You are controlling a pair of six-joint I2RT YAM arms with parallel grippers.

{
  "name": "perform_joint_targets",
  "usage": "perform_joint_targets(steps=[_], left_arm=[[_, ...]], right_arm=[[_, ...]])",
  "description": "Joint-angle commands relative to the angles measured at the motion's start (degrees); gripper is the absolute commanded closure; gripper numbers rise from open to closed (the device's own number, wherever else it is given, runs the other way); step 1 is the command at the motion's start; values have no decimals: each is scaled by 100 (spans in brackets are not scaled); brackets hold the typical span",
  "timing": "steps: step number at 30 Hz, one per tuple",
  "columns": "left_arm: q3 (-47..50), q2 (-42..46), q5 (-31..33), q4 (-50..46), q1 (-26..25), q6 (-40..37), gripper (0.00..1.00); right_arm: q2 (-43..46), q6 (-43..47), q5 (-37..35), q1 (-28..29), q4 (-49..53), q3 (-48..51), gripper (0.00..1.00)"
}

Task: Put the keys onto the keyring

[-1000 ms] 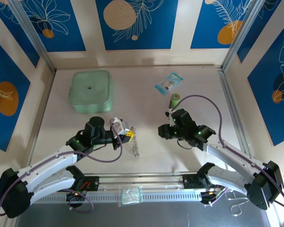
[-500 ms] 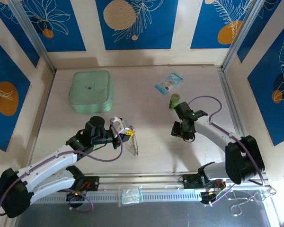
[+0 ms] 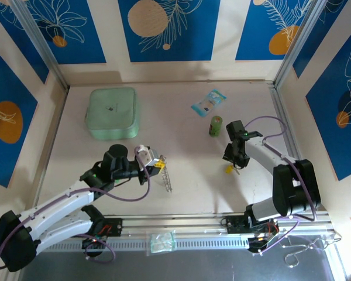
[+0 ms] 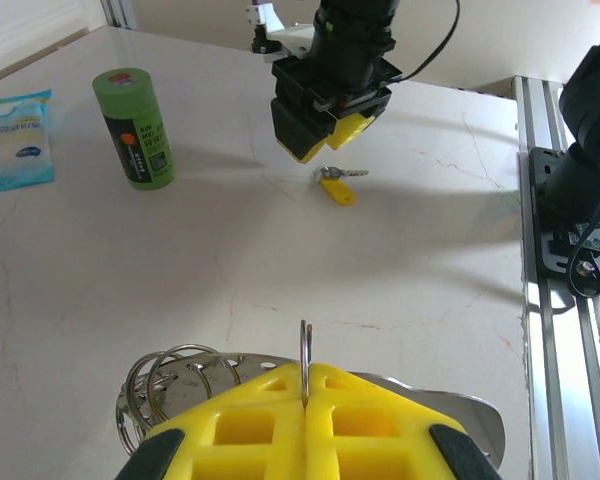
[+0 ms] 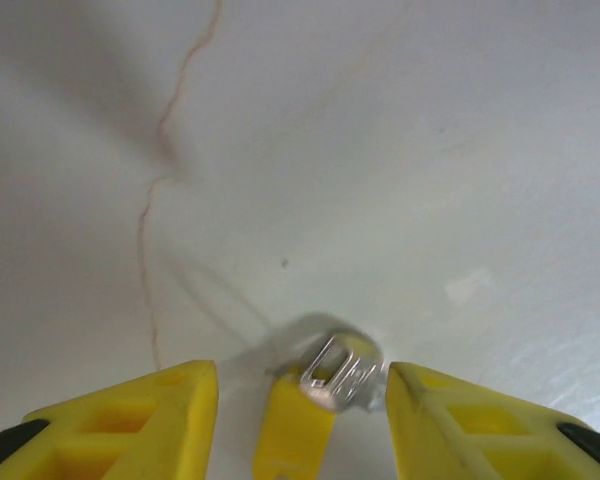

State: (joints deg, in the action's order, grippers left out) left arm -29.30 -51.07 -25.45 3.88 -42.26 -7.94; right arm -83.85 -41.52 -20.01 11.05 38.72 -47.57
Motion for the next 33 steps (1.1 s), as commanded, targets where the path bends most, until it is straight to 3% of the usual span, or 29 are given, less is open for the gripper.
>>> perform_joint_targets(steps=[1, 13, 20, 23, 33], left_arm=[[30, -3, -177, 254, -76, -14, 100], [30, -83, -202, 227, -107, -49, 100], [19, -72, -223, 214, -130, -58, 100], [29, -66, -214, 192, -153, -73, 100], [3, -37, -219, 91, -239, -143, 100]], right_arm=[[-202, 229, 503, -134, -230, -27, 52], [-221, 355, 763, 468, 13, -24, 57], [67, -203, -421, 675, 484, -70, 55], [180, -334, -592, 653, 496, -24, 55], [621, -1582, 981, 160, -97, 557, 58]])
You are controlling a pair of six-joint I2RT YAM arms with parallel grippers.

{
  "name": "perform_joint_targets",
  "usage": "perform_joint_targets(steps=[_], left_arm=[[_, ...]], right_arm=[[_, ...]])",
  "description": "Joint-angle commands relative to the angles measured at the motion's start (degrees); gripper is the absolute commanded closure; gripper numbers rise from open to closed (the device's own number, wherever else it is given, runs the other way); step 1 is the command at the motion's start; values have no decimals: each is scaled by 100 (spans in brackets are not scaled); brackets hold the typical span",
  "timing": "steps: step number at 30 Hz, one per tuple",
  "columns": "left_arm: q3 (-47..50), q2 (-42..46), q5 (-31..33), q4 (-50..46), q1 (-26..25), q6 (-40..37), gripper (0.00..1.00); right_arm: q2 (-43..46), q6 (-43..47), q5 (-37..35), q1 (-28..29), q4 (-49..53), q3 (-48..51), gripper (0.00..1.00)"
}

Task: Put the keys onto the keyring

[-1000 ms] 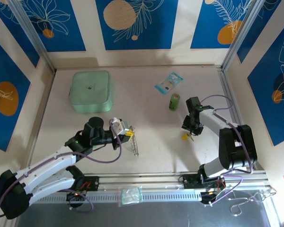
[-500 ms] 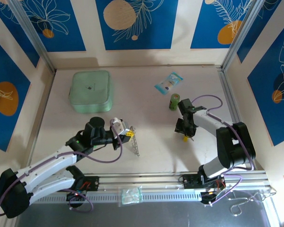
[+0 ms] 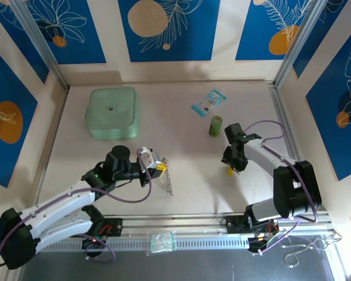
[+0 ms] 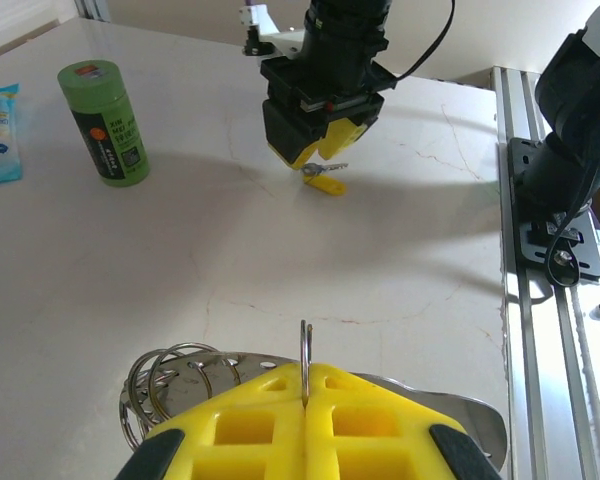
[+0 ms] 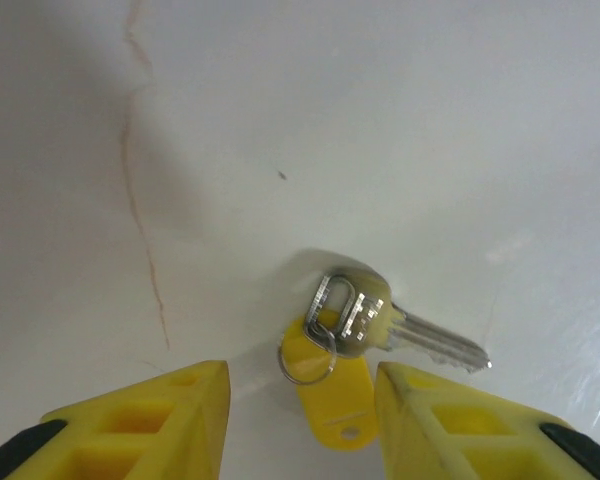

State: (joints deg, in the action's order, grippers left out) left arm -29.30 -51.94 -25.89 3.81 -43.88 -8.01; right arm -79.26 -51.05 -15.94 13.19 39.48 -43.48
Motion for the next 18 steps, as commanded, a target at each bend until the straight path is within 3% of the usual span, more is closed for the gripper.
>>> perform_joint_targets(steps=[1, 18], left_arm=[[3, 62, -178, 95, -88, -147, 100], [4, 40, -202, 54, -147, -225, 100]], right_arm=[[155, -679, 630, -69, -208, 164, 58], [-50, -933, 565, -256, -343, 317, 66]])
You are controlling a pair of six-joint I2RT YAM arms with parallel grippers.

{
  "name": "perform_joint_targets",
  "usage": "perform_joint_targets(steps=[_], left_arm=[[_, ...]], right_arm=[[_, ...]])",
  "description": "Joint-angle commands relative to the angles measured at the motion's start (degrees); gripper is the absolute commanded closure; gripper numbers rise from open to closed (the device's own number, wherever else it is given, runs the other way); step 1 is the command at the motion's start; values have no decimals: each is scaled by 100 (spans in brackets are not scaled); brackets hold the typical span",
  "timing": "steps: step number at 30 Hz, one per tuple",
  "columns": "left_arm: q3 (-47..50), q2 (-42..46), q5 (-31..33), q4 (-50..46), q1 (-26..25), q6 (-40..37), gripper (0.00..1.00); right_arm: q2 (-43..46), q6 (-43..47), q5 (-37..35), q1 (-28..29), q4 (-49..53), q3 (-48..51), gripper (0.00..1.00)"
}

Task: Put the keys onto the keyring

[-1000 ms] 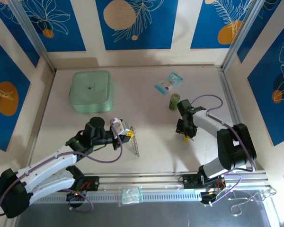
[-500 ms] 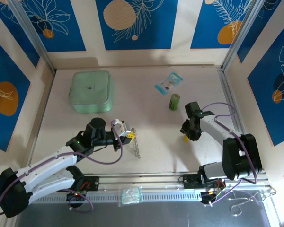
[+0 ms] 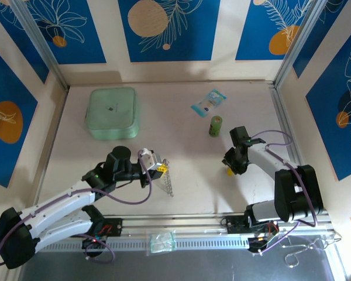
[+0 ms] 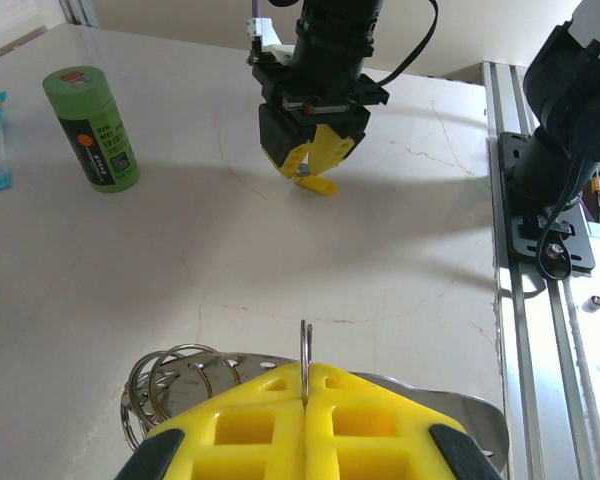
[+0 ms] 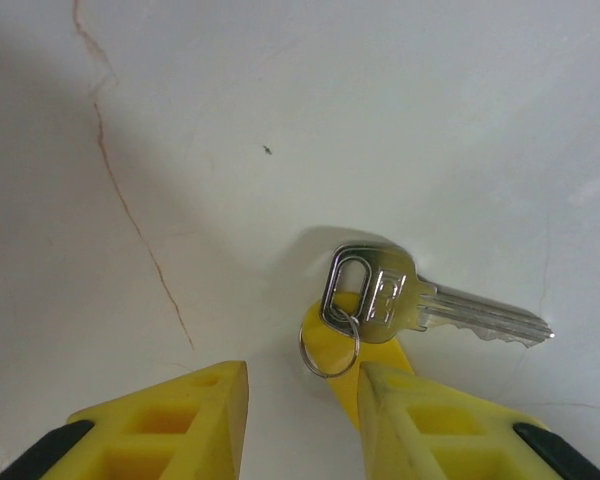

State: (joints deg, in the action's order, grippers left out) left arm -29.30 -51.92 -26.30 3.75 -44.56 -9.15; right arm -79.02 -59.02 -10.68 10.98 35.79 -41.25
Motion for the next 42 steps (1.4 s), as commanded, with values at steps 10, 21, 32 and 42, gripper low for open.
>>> perform_joint_targets(steps=[10, 21, 32, 42], left_arm=[[-6, 39, -182, 21, -79, -137, 100], [-3, -12, -200, 12, -84, -166, 100], [2, -55, -136, 53, -97, -191, 100], [30, -120, 3, 126, -90, -236, 100]], right_arm=[[-165, -162, 22, -88, -79, 90, 71], [-87, 8, -13, -88, -116, 72, 88], [483, 1456, 879, 339, 33, -54, 100], [498, 2843, 803, 2323, 615, -391, 100]])
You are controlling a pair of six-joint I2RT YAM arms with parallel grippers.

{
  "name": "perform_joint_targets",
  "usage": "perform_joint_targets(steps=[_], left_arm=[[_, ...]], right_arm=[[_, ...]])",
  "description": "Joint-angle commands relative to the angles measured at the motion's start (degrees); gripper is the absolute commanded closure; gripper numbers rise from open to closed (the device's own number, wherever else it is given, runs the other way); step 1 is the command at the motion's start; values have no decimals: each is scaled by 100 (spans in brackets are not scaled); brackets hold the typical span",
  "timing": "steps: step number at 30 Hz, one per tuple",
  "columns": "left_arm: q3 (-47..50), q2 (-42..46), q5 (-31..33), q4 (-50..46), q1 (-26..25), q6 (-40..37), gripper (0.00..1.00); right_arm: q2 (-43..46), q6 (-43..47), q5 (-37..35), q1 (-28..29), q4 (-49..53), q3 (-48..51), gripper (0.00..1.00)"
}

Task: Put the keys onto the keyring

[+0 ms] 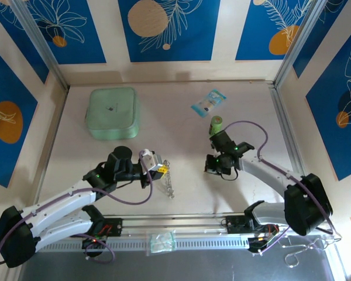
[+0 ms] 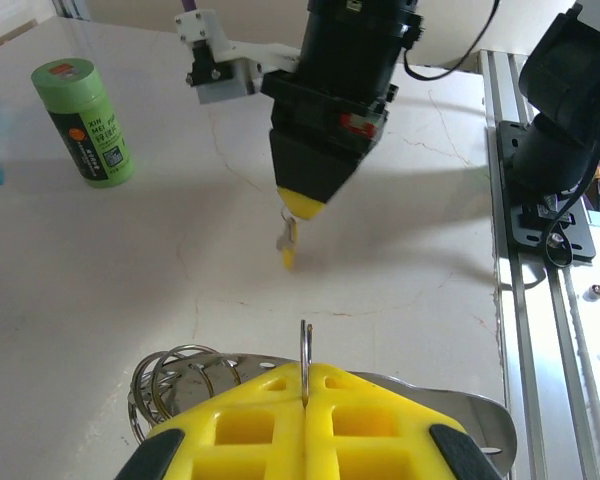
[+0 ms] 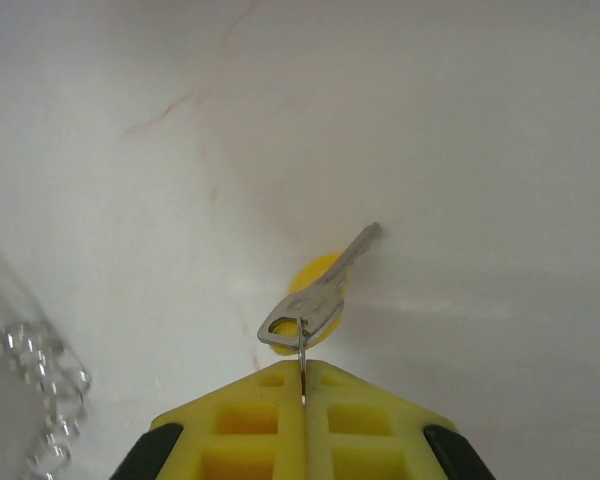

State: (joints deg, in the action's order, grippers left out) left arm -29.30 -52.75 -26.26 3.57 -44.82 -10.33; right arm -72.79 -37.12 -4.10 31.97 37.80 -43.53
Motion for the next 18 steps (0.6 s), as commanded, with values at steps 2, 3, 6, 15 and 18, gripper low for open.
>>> perform_joint_targets(steps=[2, 3, 6, 15, 18], left_arm=[[14, -68, -11, 131, -71, -127, 100], [13, -68, -15, 124, -64, -123, 100], [13, -71, -33, 106, -71, -135, 100], [6, -123, -74, 135, -97, -111, 100], [-12, -189, -97, 152, -105, -97, 100]], right_arm=[[-321, 814, 220, 393, 431, -212, 100], [-383, 869, 251, 463, 409, -227, 100], [-554, 988, 418, 653, 230, -254, 100], [-1060, 1199, 612, 978, 7, -389, 100], [-1173, 1166, 712, 969, -176, -393, 100]])
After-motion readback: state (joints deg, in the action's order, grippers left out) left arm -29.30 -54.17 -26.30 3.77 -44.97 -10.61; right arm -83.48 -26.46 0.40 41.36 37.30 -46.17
